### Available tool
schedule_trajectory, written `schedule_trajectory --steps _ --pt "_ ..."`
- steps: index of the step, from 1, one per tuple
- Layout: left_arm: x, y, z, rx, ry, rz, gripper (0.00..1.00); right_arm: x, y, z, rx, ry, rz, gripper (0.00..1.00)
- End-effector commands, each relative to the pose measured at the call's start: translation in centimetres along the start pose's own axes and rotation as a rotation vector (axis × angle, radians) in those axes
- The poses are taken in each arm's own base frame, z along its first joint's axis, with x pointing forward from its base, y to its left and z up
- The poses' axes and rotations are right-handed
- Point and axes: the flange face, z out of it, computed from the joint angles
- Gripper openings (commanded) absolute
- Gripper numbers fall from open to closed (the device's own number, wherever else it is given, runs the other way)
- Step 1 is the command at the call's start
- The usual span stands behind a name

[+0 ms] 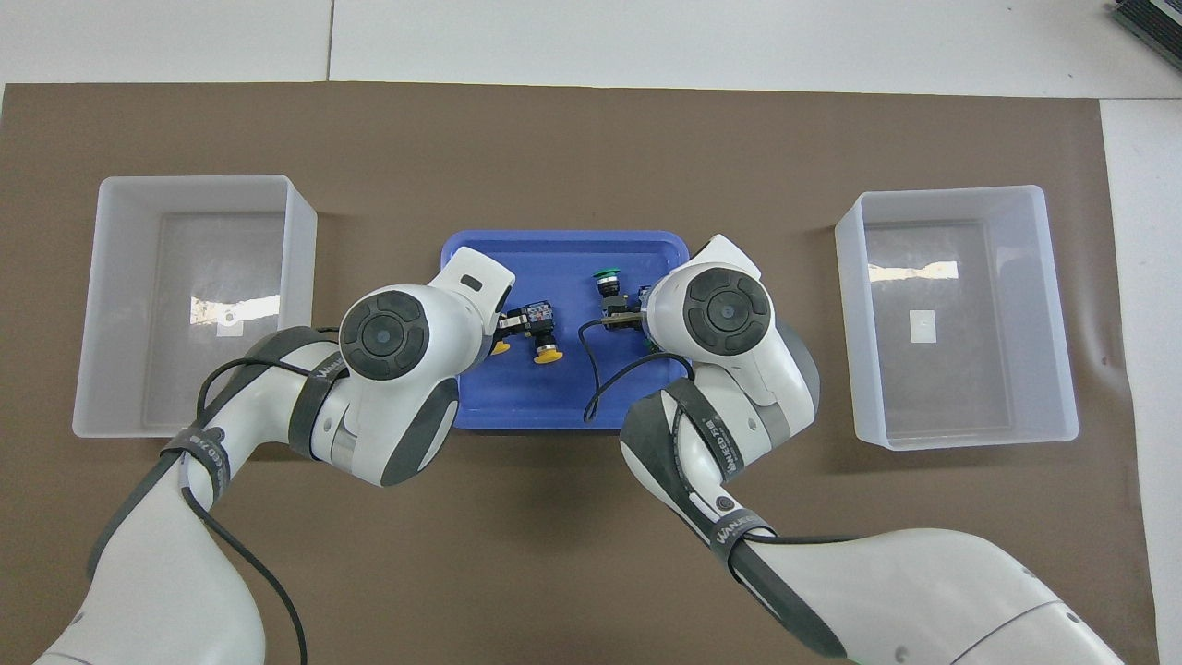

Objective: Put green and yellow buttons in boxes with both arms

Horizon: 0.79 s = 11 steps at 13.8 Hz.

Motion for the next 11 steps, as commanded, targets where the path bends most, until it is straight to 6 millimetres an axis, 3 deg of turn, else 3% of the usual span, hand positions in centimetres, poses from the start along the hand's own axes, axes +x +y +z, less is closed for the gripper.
schedule_trajectory --steps 1,4,7,11 --pt "3.6 -0.8 -4.4 0.030 -0.027 -0.028 0.00 -0.7 0.3 0.5 -0.002 0.017 0.008 0.69" --pt "7.6 -3.1 -9.6 0.068 -0.074 -0.011 0.00 -0.7 0.3 0.6 -0.002 0.017 0.008 0.63" --pt "11.2 -8.6 -12.8 0.048 -0.120 0.070 0.00 -0.6 0.2 0.6 0.003 0.024 0.008 0.60" --pt "14.4 -16.6 -13.8 0.041 -0.139 0.222 0.00 -0.7 0.3 0.6 0.003 0.024 0.011 0.59"
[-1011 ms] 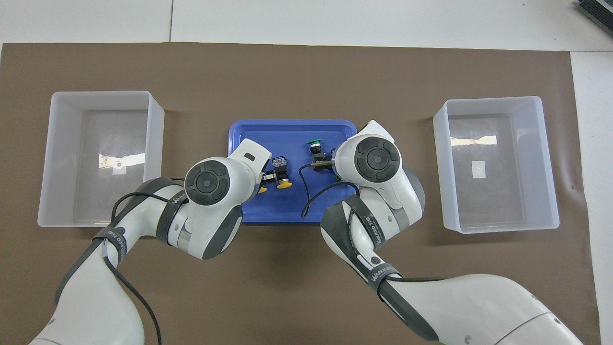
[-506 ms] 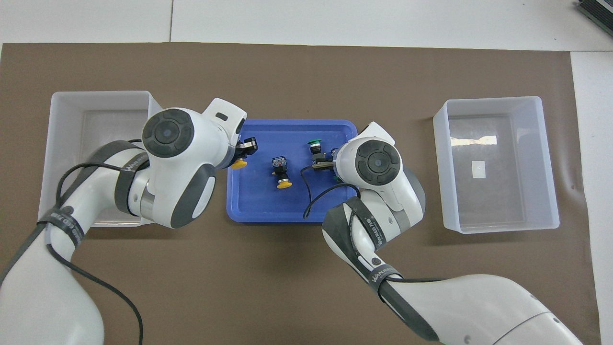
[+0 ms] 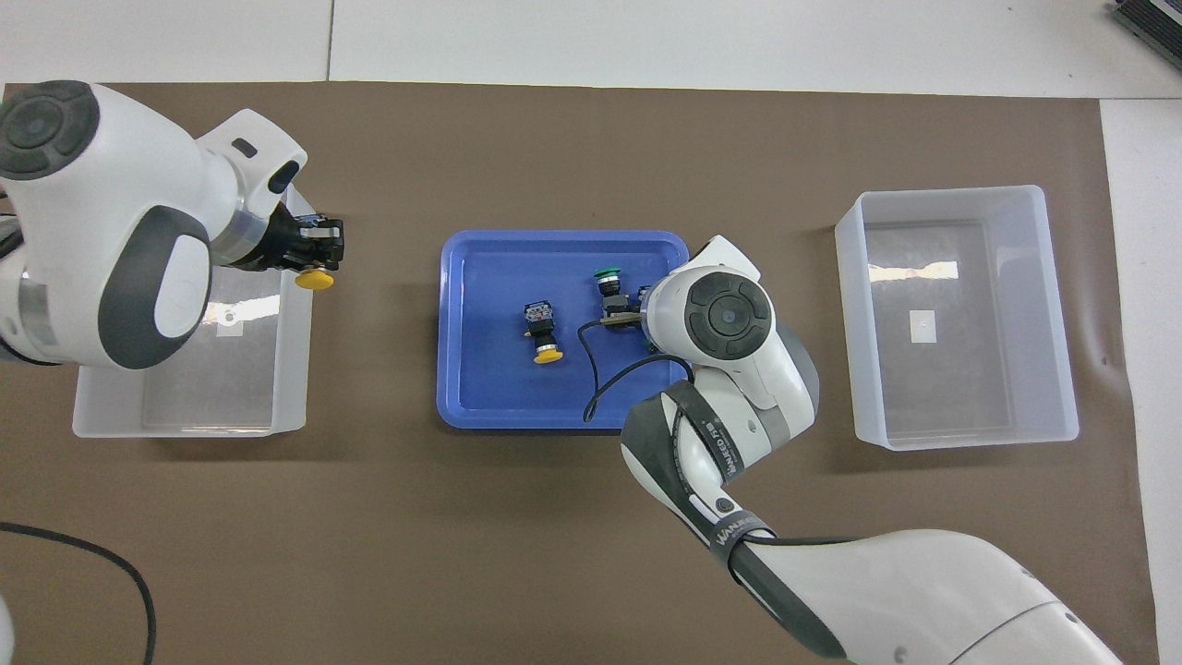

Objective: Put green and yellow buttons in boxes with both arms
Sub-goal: 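Carry the yellow button into the nearby box with the left gripper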

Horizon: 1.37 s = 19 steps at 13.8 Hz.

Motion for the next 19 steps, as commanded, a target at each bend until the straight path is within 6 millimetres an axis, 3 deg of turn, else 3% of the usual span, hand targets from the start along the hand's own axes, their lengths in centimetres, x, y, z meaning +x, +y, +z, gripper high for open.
schedule_trajectory --steps 1,4,6,11,14,15,16,17,19 --pt "0.5 -4.6 -0.2 -0.015 -0.021 0.091 0.00 -0.6 0.3 0.5 -0.002 0.012 0.024 0.59" --pt "0.3 -9.4 0.3 -0.012 -0.011 0.147 0.00 -0.4 -0.1 0.0 0.004 0.021 0.060 0.59" --pt "-0.7 -11.1 2.3 -0.006 0.011 0.165 0.00 -0.4 0.0 -1.0 -0.002 0.017 0.059 0.59" --pt "-2.0 -12.0 9.3 0.009 0.089 0.150 0.00 -1.6 0.4 -0.7 -0.021 -0.009 0.041 0.59" --pt "-1.8 -12.3 10.8 0.011 0.089 0.147 0.00 -2.3 0.6 -0.2 -0.025 -0.008 0.032 0.59" --pt "-1.6 -12.5 10.8 0.012 0.094 0.144 0.14 -2.4 0.6 0.1 -0.022 -0.005 0.033 0.59" --pt "-1.4 -12.4 10.6 0.011 0.094 0.143 0.39 -2.4 0.5 0.2 -0.015 0.004 0.033 0.59" --pt "-1.2 -12.4 10.5 0.011 0.096 0.143 0.52 -2.5 0.5 0.4 -0.015 0.003 0.031 0.59" --pt "-0.8 -12.3 9.5 0.012 0.089 0.150 0.60 -2.5 0.4 0.6 -0.008 0.013 0.031 0.59"
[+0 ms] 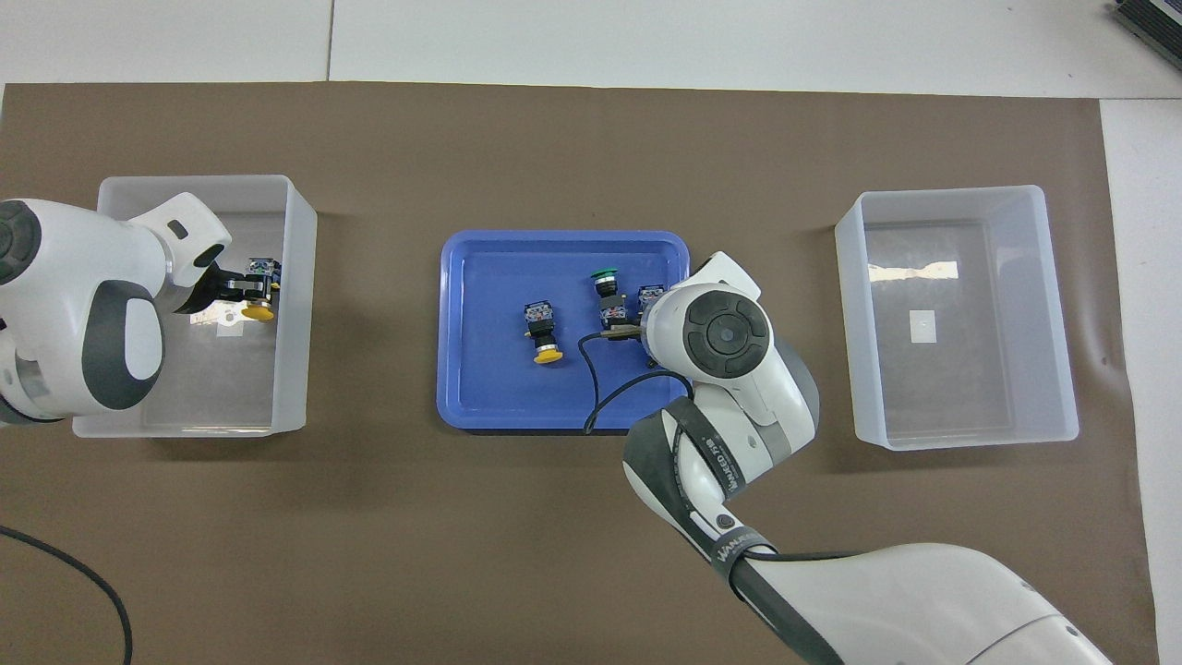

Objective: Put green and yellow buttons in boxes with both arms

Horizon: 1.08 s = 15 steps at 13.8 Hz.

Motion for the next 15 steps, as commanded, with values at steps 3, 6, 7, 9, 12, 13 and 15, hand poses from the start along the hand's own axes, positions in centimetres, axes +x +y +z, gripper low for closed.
schedule_trajectory --steps 3,6,7,9,12,13,15 --pt "2.3 -0.2 -4.0 -0.013 -0.024 0.017 0.62 -0.9 0.4 1.0 0.006 0.027 0.005 0.52" --pt "4.5 0.8 -9.3 -0.025 -0.057 0.033 0.61 -0.7 0.5 0.6 0.007 0.035 0.006 0.00" --pt "5.0 1.6 -10.6 -0.027 -0.056 0.038 0.61 -0.5 0.5 -0.2 0.012 0.045 0.011 0.00" --pt "5.5 5.3 -11.6 -0.033 -0.055 0.010 0.59 0.1 0.6 -2.4 0.024 0.071 0.051 0.00" --pt "4.9 13.7 -10.9 -0.037 -0.066 -0.104 0.56 0.6 1.2 -5.6 0.022 0.081 0.106 0.00" --pt "4.3 15.9 -10.3 -0.036 -0.077 -0.121 0.56 1.0 2.2 -7.1 0.015 0.081 0.124 0.00" --pt "2.9 19.1 -9.1 -0.038 -0.078 -0.148 0.56 2.8 6.2 -10.2 0.003 0.104 0.187 0.00"
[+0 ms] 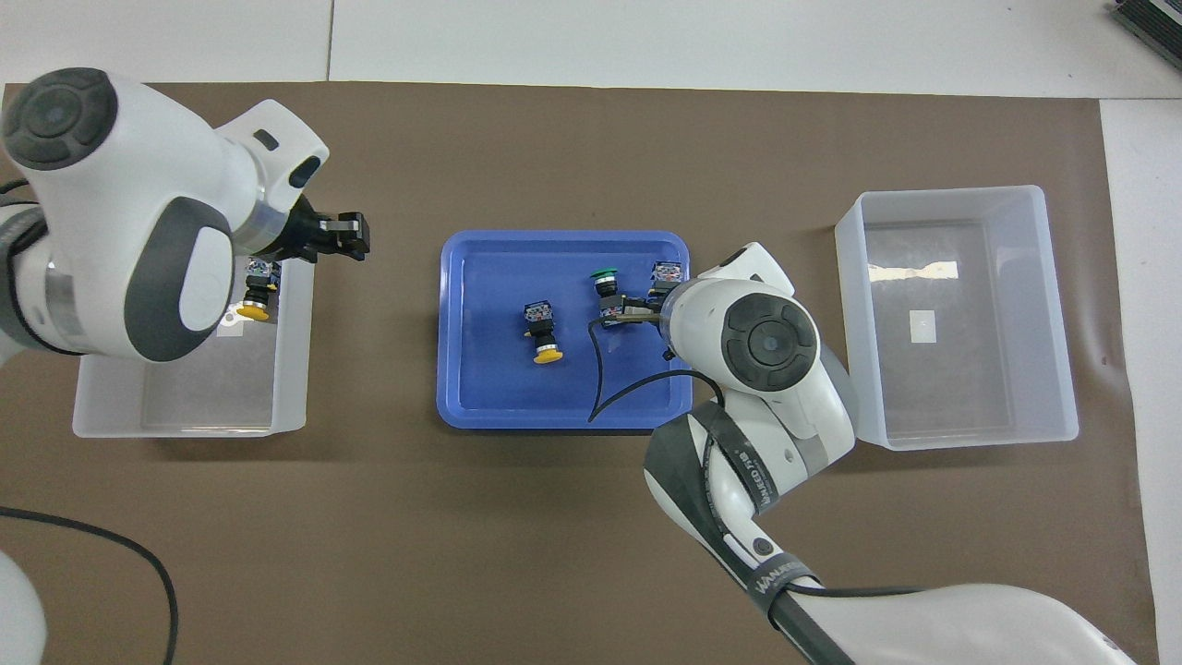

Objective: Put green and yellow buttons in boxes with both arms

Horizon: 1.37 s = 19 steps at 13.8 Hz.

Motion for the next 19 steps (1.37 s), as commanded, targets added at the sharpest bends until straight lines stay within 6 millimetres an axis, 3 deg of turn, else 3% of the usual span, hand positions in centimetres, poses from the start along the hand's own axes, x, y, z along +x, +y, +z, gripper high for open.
schedule_trajectory --steps 1,3,5,8,11,19 --pt "-2.2 2.7 2.0 -0.006 0.010 -0.053 0.56 3.0 5.9 -4.5 -0.032 0.036 0.092 0.00" --pt "-4.1 5.0 4.0 -0.024 0.047 -0.086 0.56 4.3 9.9 -6.4 -0.068 0.021 0.104 0.00" --pt "-5.7 7.9 6.6 -0.043 0.076 -0.105 0.56 5.5 14.9 -7.1 -0.110 -0.015 0.064 0.00" --pt "-7.5 11.1 9.3 -0.068 0.101 -0.139 0.56 7.2 21.9 -6.8 -0.128 -0.028 0.009 0.00" --pt "-8.5 14.3 12.9 -0.091 0.114 -0.170 0.56 7.2 28.1 -4.6 -0.148 -0.049 0.000 0.00" --pt "-9.3 15.7 16.7 -0.108 0.134 -0.159 0.56 3.9 33.3 3.5 -0.138 -0.079 -0.091 0.00"
